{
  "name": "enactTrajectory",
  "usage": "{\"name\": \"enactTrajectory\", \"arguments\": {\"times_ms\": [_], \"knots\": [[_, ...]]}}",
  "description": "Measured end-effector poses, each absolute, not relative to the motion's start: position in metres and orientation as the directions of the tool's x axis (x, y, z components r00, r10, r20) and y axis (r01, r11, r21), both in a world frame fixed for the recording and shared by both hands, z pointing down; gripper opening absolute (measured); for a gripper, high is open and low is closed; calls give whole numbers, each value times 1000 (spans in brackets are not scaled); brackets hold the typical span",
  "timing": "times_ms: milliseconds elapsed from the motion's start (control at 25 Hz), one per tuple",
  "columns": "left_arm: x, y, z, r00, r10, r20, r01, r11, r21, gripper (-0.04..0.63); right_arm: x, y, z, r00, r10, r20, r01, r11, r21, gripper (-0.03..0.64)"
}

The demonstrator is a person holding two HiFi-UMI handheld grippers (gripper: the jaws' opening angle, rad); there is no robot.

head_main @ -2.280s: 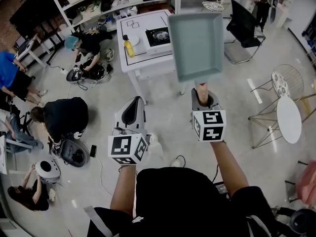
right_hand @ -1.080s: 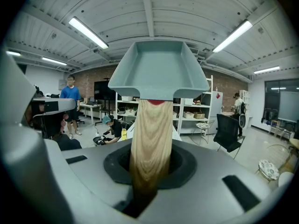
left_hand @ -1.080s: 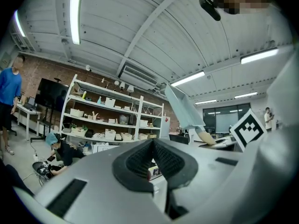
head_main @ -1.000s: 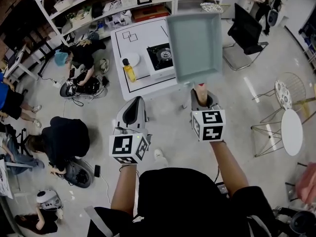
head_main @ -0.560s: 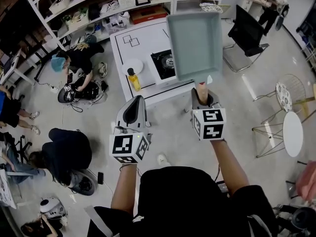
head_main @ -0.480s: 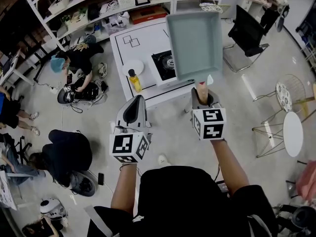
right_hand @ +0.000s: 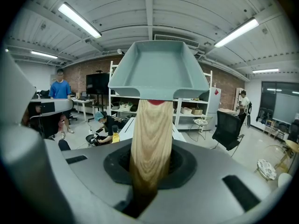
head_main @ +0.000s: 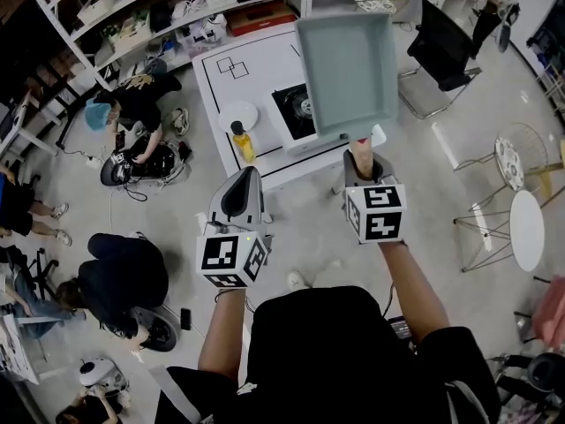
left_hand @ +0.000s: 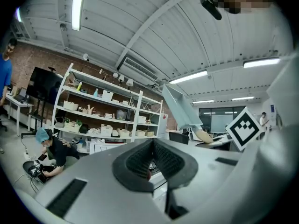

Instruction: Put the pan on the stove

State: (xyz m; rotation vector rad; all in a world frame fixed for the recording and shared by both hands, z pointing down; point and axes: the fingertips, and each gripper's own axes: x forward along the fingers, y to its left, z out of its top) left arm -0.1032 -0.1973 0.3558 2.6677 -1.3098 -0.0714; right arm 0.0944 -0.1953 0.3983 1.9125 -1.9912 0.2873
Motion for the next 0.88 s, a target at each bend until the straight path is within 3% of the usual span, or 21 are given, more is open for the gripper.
{"name": "enactTrajectory", "arguments": {"times_ms": [880], "knots": [[-58, -278, 375, 575, -814, 83, -814, -558, 160, 11, 138, -288, 454, -46, -835, 548, -993, 100, 68, 49]]}}
